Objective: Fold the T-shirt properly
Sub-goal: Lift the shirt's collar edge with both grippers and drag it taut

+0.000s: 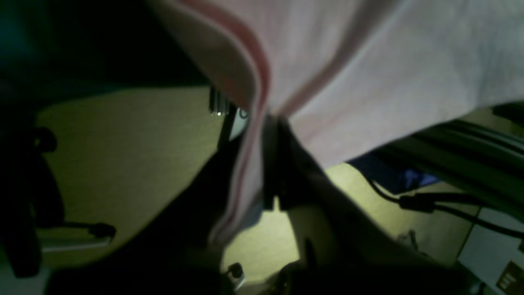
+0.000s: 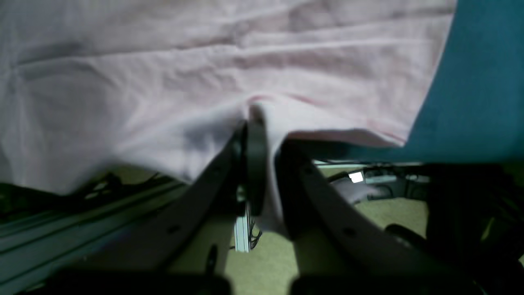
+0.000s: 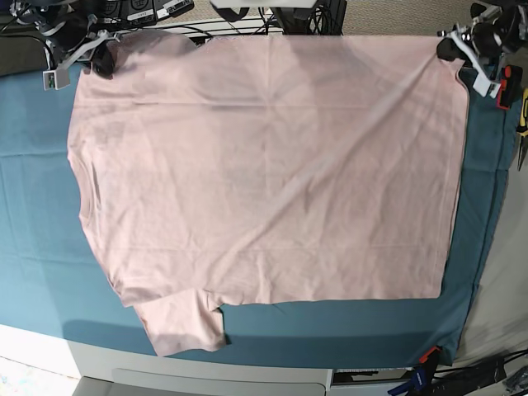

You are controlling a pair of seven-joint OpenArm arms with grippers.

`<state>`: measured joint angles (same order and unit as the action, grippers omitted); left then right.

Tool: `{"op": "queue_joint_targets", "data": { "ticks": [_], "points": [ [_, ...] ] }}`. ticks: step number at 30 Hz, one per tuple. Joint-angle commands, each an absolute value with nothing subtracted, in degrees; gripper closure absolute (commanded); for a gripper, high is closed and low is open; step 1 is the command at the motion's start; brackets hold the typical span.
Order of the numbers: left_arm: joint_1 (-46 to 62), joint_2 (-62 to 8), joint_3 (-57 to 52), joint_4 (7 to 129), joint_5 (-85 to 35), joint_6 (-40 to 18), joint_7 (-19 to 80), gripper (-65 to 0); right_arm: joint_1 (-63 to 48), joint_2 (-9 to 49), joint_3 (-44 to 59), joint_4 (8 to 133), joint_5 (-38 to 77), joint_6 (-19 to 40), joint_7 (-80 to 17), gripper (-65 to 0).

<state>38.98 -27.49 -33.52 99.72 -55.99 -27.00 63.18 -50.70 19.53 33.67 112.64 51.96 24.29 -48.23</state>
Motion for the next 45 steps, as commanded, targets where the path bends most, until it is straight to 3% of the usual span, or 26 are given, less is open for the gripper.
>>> {"op": "queue_joint_targets", "data": {
  "ticks": [1, 14, 36, 45],
  "points": [
    [39.3, -28.4, -34.0, 100.7, -56.7, -27.0, 63.0, 0.0, -51.7, 20.3, 35.1, 113.6, 53.0, 24.6, -47.7, 0.0],
    [39.4, -28.4, -34.0, 100.8, -57.3, -27.0, 63.5, 0.0, -57.8, 19.7, 46.3, 113.6, 57.7, 24.6, -49.9, 0.0],
    [42.1, -28.4, -34.0, 103.7, -57.2, -27.0, 63.2, 0.0, -59.3, 16.7, 46.3, 113.6, 59.0, 24.6, -51.0, 0.0],
    [35.5, -28.6, -34.0, 108.1, -57.2, -29.5, 61.6, 0.0, -51.6, 16.7, 46.3, 113.6, 58.2, 24.6, -50.3, 0.0]
  ]
}}
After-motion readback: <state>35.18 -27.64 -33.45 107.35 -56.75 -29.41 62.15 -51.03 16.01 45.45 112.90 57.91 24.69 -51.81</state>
